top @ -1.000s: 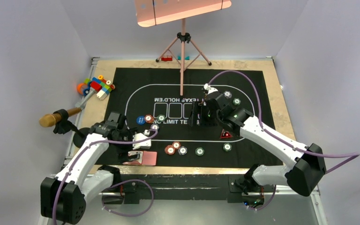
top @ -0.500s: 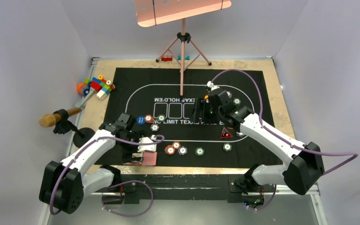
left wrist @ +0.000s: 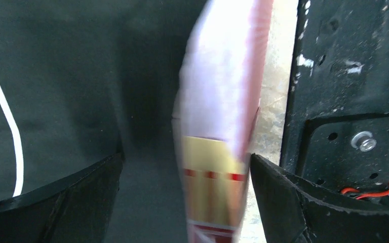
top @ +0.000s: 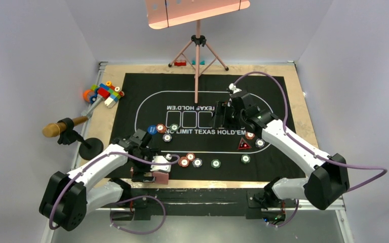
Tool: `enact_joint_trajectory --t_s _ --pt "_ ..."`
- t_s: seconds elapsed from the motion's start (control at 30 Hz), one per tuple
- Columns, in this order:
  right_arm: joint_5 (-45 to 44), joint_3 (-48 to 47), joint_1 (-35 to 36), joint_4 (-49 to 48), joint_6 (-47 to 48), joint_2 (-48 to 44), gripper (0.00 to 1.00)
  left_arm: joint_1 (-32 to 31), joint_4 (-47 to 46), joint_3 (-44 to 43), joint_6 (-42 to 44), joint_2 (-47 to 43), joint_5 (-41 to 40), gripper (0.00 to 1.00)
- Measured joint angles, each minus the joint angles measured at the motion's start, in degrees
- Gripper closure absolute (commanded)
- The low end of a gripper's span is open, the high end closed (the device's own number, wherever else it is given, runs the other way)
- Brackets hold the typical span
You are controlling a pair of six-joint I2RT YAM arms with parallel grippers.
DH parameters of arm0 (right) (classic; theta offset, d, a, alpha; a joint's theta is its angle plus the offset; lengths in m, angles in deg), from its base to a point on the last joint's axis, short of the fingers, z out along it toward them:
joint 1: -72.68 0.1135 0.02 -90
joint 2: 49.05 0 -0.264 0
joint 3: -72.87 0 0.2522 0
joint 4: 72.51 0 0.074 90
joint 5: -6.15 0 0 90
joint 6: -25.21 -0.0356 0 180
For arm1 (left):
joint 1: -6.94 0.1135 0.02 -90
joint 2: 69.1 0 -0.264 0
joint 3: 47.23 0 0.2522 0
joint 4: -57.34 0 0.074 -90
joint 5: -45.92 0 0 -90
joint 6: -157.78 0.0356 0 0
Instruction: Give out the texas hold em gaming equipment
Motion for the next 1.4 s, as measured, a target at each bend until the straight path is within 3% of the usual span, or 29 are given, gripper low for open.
enact_joint_trajectory --t_s 0.2,0.47,0.73,1.03,1.4 --pt "1.16 -0.13 -0.04 -0.33 0.20 0.57 0.24 -0.46 -0.79 0.09 -1.05 0.96 -2.73 0.00" --pt "1.99 -0.13 -0.04 -0.68 0.50 1.70 0.25 -0.44 0.57 -8.59 -4.28 2.95 -3.34 0.00" --pt "2.62 -0.13 -0.04 -0.79 0.79 1.68 0.26 -0.44 2.01 -10.91 -5.81 4.09 -2.05 0.00" --pt "2.64 -0.13 -0.04 -0.85 1.11 1.68 0.27 -0.46 2.40 -7.82 0.50 2.29 -0.33 0.00" --pt "2.82 -0.13 -0.04 -1.14 1.09 1.68 0.29 -0.48 -1.38 -6.97 8.41 8.63 -0.57 0.00"
